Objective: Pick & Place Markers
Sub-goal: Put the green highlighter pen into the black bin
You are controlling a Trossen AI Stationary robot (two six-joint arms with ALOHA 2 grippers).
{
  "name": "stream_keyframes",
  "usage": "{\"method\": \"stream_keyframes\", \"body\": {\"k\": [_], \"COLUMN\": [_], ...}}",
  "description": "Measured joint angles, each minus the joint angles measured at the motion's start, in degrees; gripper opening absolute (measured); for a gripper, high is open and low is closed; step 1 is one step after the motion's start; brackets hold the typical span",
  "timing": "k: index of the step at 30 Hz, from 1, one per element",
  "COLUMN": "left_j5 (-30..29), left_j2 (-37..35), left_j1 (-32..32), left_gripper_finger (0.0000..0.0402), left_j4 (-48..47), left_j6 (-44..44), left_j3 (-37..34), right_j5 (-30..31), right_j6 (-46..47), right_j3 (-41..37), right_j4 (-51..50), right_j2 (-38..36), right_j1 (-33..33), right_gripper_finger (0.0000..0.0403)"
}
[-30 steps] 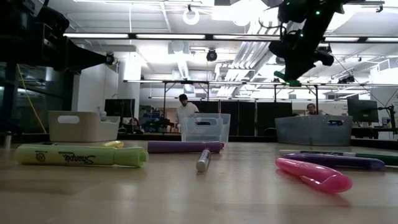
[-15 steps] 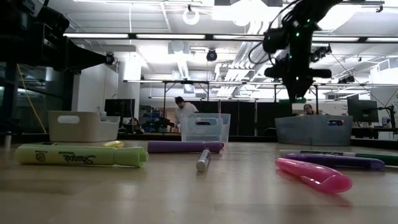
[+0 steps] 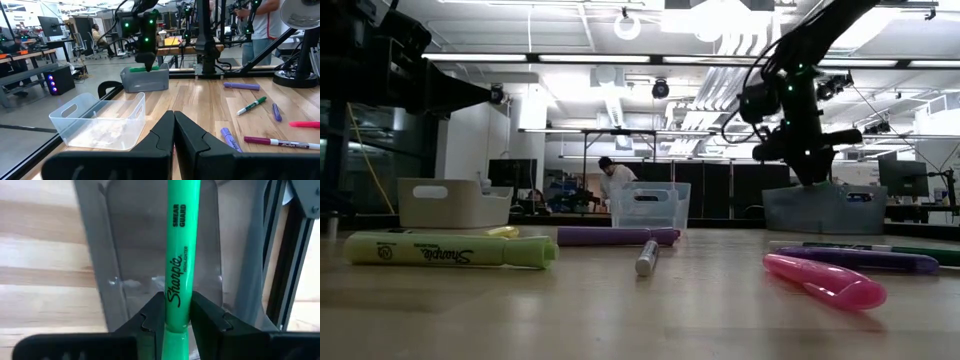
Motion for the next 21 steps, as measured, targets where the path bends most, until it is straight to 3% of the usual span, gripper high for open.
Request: {"method": "stream_keyframes", "body": {"k": [21], "left_j5": [0.0], "left_j2": [0.0], "left_j1": [0.0], "left_gripper_finger": [0.0001], "left_j4": [0.0], "left_j6": [0.0], "left_j3": [0.0], "right_j5": [-0.9], "right_j6": [0.0], "right_j3": [0.0], "right_j4": [0.0], "right_j2": [4.8], "right_j1": [0.0], "right_gripper_finger": [0.0072]}}
